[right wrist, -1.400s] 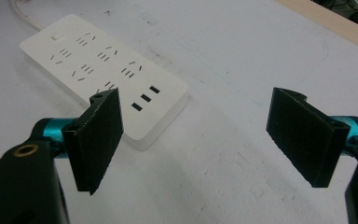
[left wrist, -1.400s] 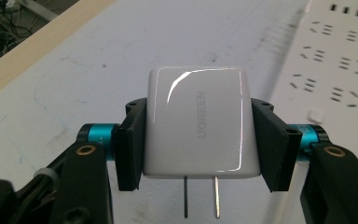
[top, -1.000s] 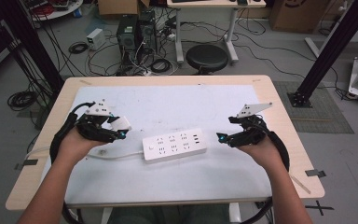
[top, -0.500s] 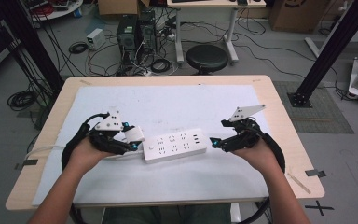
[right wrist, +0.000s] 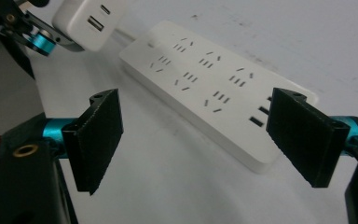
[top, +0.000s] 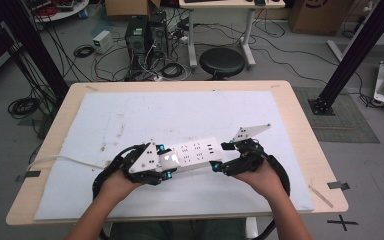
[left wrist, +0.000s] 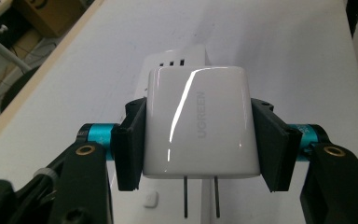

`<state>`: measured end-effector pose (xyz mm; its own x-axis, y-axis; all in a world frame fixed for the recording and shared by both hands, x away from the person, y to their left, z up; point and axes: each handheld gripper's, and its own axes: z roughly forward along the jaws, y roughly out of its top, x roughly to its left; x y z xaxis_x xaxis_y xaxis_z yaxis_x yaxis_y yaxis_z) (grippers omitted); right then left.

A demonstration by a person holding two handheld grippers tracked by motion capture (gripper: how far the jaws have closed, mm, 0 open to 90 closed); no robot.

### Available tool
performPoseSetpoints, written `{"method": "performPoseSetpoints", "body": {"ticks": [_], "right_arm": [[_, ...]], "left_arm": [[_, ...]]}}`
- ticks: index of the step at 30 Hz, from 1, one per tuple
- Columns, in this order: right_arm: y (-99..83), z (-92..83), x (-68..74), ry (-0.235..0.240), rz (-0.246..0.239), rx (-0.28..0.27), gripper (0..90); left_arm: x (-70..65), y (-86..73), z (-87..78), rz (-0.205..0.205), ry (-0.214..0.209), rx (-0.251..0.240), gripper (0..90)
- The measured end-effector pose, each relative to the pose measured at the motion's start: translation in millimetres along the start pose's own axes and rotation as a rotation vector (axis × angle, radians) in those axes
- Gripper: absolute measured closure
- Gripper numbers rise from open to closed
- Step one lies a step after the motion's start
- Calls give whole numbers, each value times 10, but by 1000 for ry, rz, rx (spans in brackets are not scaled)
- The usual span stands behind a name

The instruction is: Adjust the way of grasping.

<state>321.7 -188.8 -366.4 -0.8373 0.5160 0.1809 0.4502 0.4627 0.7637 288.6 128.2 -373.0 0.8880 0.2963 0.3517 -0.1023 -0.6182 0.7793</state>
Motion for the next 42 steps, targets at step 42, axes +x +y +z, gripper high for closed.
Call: {"method": "performPoseSetpoints", "body": {"ticks": [42], "right_arm": [[7,646,172,460,183,-124,509]], "left_arm": [[-471,76,215,260,139,-108,425]]}}
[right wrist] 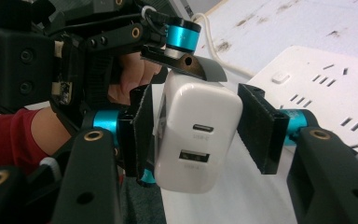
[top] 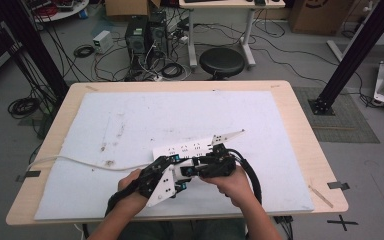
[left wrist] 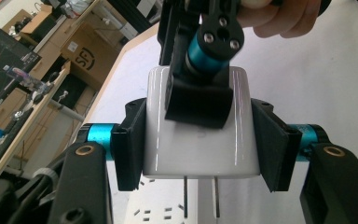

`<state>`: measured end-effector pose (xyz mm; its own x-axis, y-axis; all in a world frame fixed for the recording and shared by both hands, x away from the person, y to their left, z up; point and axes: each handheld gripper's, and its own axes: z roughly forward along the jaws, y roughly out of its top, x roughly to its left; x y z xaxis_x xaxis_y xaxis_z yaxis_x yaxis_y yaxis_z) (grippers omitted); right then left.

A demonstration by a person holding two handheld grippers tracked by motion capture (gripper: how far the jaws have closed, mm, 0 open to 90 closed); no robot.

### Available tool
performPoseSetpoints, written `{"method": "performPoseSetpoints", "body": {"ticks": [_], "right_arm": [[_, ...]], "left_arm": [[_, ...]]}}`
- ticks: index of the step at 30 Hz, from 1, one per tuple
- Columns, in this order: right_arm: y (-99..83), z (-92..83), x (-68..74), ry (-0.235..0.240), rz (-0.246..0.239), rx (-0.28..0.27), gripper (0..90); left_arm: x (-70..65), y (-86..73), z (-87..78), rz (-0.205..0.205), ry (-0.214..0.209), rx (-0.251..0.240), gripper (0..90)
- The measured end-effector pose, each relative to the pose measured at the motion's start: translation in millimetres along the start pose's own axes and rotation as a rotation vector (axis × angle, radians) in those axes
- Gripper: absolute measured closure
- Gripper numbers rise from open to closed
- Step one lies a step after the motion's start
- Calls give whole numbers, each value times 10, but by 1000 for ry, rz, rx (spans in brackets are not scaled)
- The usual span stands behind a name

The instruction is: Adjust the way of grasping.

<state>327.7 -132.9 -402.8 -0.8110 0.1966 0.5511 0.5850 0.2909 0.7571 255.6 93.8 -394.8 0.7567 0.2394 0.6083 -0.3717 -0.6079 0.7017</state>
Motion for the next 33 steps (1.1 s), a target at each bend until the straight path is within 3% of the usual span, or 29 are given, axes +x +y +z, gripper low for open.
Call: {"method": "performPoseSetpoints", "body": {"ticks": [5,14,17,20,22,24,28,29,30,31,32,33], "right_arm": [[0,12,-19,27,8,-7,576],[3,16,-53,49,47,-1,606],[4,8,-56,56,61,7,626],[4,-1,-52,63,63,-1,635],[19,-23,-29,64,56,-15,637],[27,-34,-25,70,55,-10,637],[70,-170,-4,2,28,-43,637],[79,-210,9,-28,21,-48,637],[91,-250,12,-50,14,-50,637],[91,-250,12,-50,14,-50,637],[104,-288,14,-66,-3,-50,637],[116,-331,32,-101,-9,-54,637]], "left_arm": [[7,2,-4,5,5,-2,425],[-5,4,6,30,10,7,424],[-9,2,20,18,2,15,420],[14,-22,18,-13,12,-23,394],[39,-22,1,-44,25,-30,294],[52,-27,-27,-44,32,-29,284],[98,-79,-119,-60,48,-9,233],[124,-98,-154,-75,53,1,233],[191,-151,-219,-117,46,18,233],[191,-151,-219,-117,46,18,233],[234,-183,-249,-145,47,38,233],[281,-221,-277,-173,46,58,230]]}}
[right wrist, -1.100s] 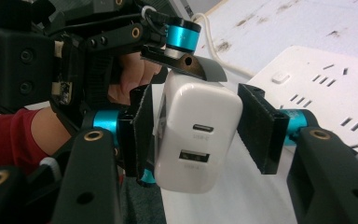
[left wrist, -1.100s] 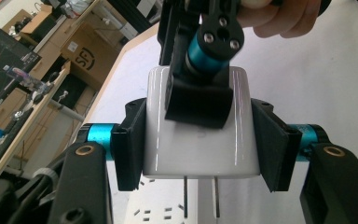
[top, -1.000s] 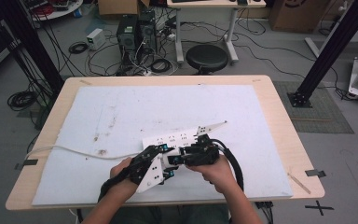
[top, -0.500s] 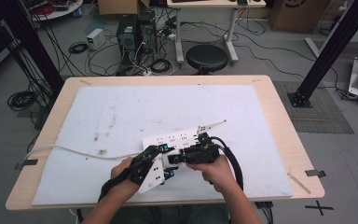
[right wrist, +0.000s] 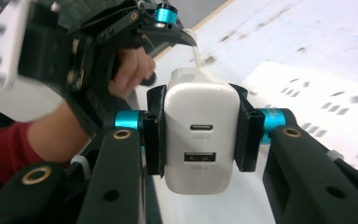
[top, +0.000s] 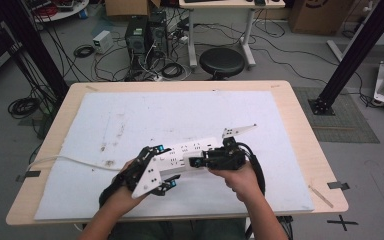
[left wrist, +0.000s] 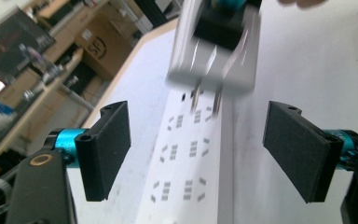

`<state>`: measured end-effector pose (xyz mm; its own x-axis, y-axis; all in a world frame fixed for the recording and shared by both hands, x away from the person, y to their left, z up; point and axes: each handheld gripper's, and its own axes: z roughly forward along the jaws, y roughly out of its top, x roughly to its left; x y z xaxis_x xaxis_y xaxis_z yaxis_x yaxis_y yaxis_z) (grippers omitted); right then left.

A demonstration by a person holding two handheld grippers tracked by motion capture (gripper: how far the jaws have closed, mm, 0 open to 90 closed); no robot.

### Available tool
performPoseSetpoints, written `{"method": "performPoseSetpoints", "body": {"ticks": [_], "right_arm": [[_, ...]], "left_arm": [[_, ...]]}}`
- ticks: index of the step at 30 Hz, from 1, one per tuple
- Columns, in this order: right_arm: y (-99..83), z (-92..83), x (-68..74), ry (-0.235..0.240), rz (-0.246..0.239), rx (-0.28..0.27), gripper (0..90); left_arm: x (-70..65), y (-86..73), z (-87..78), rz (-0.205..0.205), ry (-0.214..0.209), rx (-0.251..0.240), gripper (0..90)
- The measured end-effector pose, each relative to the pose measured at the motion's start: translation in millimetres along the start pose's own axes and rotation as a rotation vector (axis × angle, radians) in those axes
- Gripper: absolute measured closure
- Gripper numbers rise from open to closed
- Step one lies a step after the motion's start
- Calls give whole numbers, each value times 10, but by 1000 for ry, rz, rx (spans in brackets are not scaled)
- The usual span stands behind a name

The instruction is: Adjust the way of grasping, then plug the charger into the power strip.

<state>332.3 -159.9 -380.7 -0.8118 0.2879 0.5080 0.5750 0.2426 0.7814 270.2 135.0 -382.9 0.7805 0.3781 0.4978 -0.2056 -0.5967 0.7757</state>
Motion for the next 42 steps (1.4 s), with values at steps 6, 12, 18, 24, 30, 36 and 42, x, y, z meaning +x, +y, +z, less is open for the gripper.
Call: {"method": "performPoseSetpoints", "body": {"ticks": [6,12,18,24,30,36,42], "right_arm": [[138,-284,14,-131,-69,6,636],[195,-446,-8,-219,-104,22,636],[235,-561,3,-270,-145,35,636],[304,-653,25,-329,-180,67,636],[327,-682,14,-347,-195,95,636],[358,-718,-17,-373,-199,120,635],[410,-733,-23,-375,-202,141,636]], "left_arm": [[415,-210,-151,-218,-54,132,185],[818,-279,-320,-338,-87,204,185],[1042,-254,-403,-362,-102,281,185],[1174,-326,-404,-375,-118,344,185],[1257,-389,-425,-384,-125,366,185],[1298,-415,-420,-383,-144,388,185],[1335,-418,-422,-385,-143,383,186]]}}
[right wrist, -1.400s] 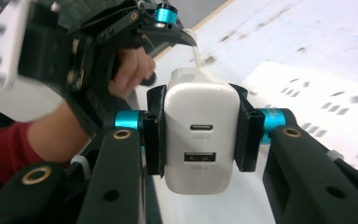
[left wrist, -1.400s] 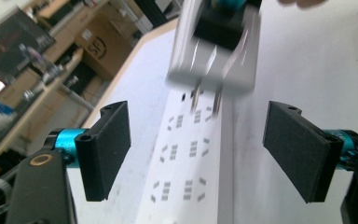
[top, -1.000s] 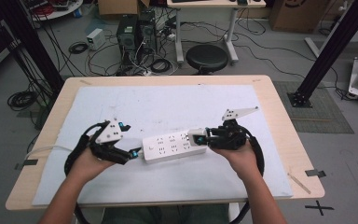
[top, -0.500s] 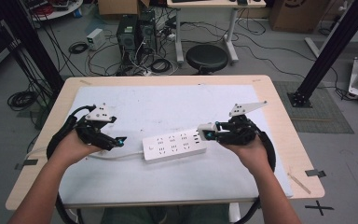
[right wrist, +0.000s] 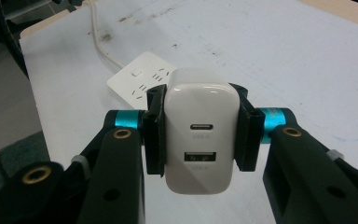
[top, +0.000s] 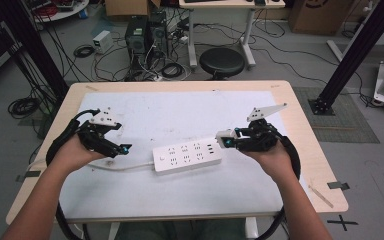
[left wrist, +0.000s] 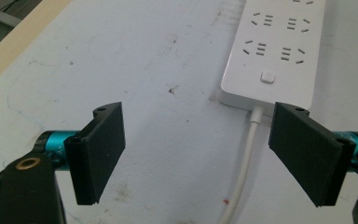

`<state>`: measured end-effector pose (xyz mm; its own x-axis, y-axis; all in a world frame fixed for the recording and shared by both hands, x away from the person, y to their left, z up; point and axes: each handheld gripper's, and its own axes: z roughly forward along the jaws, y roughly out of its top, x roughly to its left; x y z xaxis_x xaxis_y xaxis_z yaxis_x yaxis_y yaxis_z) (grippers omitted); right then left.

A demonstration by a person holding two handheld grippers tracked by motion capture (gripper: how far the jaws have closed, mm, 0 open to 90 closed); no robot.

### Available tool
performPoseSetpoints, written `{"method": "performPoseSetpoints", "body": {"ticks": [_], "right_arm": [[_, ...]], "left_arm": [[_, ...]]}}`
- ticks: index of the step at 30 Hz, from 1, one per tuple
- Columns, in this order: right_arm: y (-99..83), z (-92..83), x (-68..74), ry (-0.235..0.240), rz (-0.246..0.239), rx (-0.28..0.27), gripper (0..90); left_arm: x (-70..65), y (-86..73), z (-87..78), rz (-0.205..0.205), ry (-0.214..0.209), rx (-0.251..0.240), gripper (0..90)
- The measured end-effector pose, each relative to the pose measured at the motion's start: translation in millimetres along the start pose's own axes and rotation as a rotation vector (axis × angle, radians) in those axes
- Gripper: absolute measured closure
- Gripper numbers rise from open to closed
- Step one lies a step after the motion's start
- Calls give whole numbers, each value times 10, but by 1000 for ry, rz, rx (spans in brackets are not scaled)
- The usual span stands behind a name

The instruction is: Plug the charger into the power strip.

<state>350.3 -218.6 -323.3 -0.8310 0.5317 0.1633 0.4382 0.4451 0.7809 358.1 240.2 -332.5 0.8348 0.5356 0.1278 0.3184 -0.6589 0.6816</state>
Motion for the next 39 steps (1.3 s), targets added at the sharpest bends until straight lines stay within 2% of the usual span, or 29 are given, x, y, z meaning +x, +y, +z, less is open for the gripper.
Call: {"method": "performPoseSetpoints", "body": {"ticks": [6,10,11,13,18,20,22,25,27,29,31,32,35,39], "right_arm": [[42,19,-19,10,-24,14,635],[99,69,10,35,-79,29,635],[134,106,24,39,-123,44,636],[153,128,30,43,-134,53,635],[255,284,49,20,-215,115,635],[277,315,45,13,-217,128,635],[341,409,36,-33,-212,191,636],[408,494,31,-76,-205,262,636],[473,568,31,-104,-200,327,636],[535,618,26,-114,-187,386,636],[584,658,29,-125,-182,441,636],[608,680,34,-127,-194,469,636],[670,739,44,-101,-230,545,636],[734,821,29,-30,-305,619,636]], "left_arm": [[19,-16,-28,-10,6,-10,185],[18,-28,-49,-11,8,-18,186],[17,-33,-52,-12,11,-21,185],[11,-43,-58,-16,12,-25,185],[-18,-70,-63,-11,21,-23,185],[-21,-77,-68,-10,24,-22,185],[-32,-102,-72,-16,22,-26,186],[-37,-132,-67,-22,22,-17,185],[-46,-151,-58,-30,23,-19,185],[-55,-162,-52,-36,20,-23,185],[-58,-172,-52,-22,18,-8,185],[-69,-176,-43,-31,18,-12,185],[-75,-179,-44,-23,9,-3,185],[-71,-179,-61,-24,13,-3,185]]}}
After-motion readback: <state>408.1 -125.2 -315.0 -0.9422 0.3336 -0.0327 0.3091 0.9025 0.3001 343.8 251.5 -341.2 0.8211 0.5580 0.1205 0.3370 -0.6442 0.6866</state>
